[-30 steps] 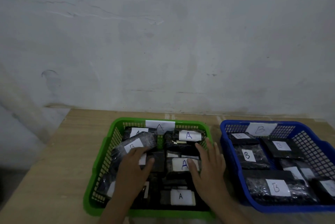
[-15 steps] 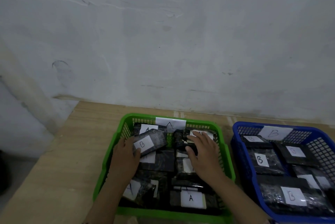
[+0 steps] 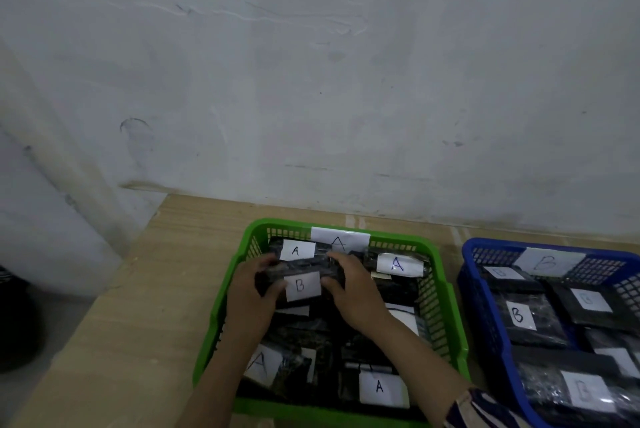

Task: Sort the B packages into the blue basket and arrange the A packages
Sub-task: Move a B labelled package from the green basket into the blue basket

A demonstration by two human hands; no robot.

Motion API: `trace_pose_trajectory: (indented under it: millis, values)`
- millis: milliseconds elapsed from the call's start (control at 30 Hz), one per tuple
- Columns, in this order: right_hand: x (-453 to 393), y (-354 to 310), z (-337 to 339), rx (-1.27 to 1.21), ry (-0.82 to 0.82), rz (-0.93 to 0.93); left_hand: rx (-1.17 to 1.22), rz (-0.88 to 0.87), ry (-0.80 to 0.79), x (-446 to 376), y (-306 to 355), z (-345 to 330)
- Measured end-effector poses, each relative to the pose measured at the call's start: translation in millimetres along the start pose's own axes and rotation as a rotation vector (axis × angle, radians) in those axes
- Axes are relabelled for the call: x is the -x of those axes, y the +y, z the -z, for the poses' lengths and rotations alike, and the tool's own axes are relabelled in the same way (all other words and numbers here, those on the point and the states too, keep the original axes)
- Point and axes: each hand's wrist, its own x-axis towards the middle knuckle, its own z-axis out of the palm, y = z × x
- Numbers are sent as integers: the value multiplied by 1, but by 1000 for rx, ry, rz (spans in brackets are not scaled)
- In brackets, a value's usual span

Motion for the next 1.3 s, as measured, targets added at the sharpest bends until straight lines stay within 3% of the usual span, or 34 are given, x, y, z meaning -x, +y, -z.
trace_pose_trajectory:
  millis: [67, 133, 200, 433, 600, 867, 1067, 1300]
  values:
    - [4, -2, 9, -132, 50, 2, 107, 73, 66, -1, 8, 4]
    - [12, -3, 20, -227, 96, -11, 166, 94, -4, -1, 18, 2]
    - [24, 0, 31, -290, 164, -24, 227, 48, -96, 4, 32, -4]
    - [84, 28, 82, -451, 334, -67, 418, -116, -172, 43, 93, -40]
    - [125, 63, 124, -480, 431, -131, 387, -157, -387, 74, 115, -82]
    - [174, 117, 176, -571, 498, -172, 510, 7, -431, 114, 148, -159]
    - [192, 148, 205, -538, 514, -203, 335, -42, -578, 133, 159, -192]
    - [196, 179, 247, -539, 622, -297, 387, -83, -458, 131, 181, -217]
